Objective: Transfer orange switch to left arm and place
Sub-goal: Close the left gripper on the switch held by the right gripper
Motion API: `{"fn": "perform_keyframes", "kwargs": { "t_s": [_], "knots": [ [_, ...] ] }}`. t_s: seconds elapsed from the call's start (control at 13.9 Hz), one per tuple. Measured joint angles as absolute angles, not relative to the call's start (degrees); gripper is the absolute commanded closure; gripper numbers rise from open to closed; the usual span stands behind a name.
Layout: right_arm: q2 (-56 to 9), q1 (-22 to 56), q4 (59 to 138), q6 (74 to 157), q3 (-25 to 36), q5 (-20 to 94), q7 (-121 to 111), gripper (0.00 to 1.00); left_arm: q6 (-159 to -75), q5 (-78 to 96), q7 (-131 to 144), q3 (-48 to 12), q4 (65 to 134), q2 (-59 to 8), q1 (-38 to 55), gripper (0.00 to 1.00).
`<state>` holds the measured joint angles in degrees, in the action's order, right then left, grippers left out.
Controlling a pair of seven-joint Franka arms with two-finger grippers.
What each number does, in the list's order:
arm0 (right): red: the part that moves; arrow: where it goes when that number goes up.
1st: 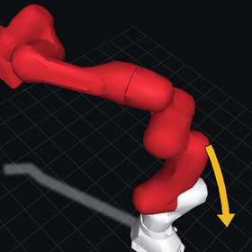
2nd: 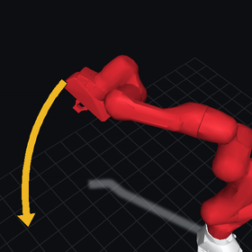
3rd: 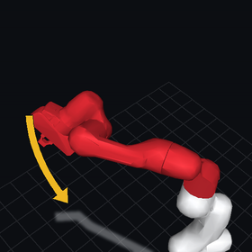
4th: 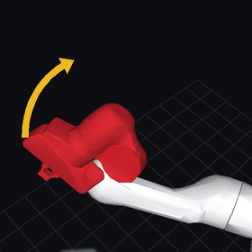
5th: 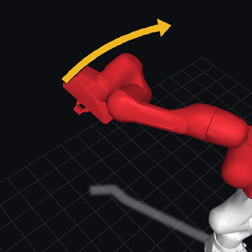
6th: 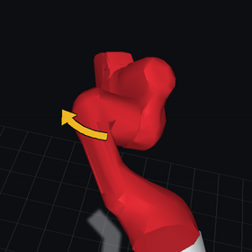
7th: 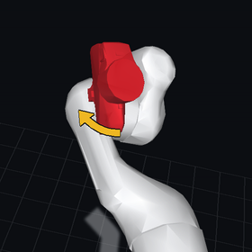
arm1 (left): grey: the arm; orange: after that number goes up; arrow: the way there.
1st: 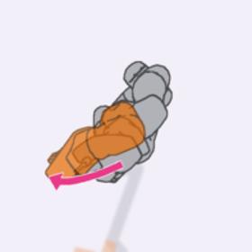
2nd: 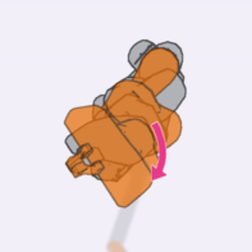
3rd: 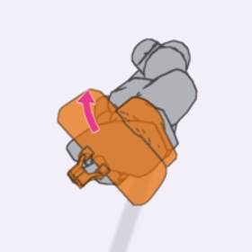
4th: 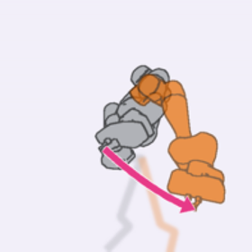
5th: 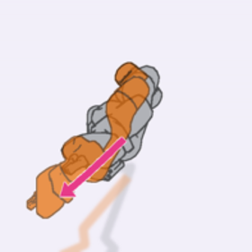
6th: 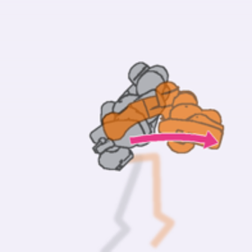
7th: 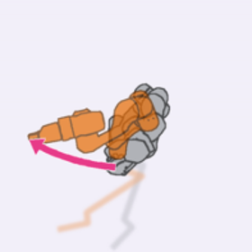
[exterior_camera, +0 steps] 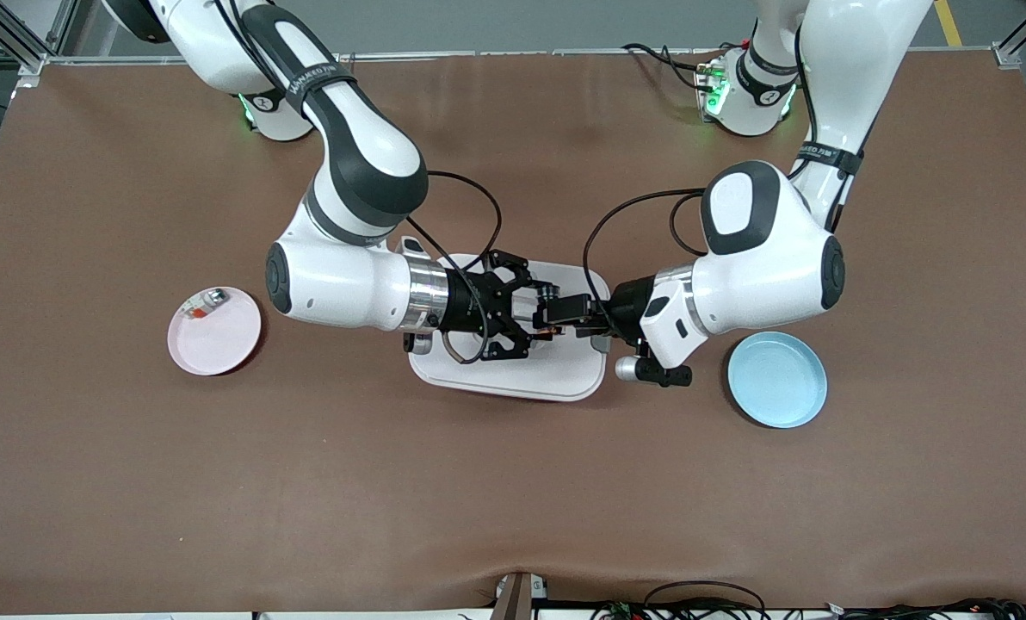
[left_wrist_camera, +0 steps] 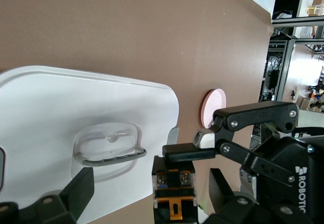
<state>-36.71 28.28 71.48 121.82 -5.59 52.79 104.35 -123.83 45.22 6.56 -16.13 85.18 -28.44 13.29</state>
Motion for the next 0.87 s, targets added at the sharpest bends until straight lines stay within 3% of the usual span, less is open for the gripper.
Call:
{"fn": "perform_keyframes", "kwargs": {
  "t_s": [0.07, 0.14, 0.58, 0.65, 0.72, 0.79, 0.87],
  "knots": [
    [-36.7, 28.3, 71.5, 121.9, -5.6, 52.8, 104.4, 1.0, -123.8, 45.2, 6.6, -16.1, 85.1, -28.4, 13.3, 0.88],
    [-36.7, 28.3, 71.5, 122.0, -5.6, 52.8, 104.5, 1.0, -123.8, 45.2, 6.6, -16.1, 85.0, -28.4, 13.3, 1.0],
    [-37.3, 28.8, 71.5, 123.4, -5.6, 52.8, 104.8, 1.0, -124.0, 45.4, 4.1, -16.2, 84.1, -28.6, 13.3, 1.0],
    [-37.4, 28.8, 71.5, 123.5, -5.6, 52.8, 104.9, 0.86, -124.0, 45.4, 4.1, -16.2, 84.1, -28.6, 13.3, 1.0],
    [-37.4, 28.8, 71.5, 123.5, -5.6, 52.8, 105.1, 0.37, -124.0, 45.4, 4.1, -16.2, 84.1, -28.6, 13.3, 1.0],
    [-37.4, 28.8, 71.4, 123.5, -5.6, 52.8, 105.3, 0.0, -124.0, 45.4, 4.1, -16.2, 84.1, -28.6, 13.3, 1.0],
    [-37.4, 28.8, 71.4, 123.5, -5.6, 52.8, 105.4, 0.0, -124.0, 45.4, 4.1, -16.2, 84.1, -28.6, 13.3, 1.0]
  ]
}}
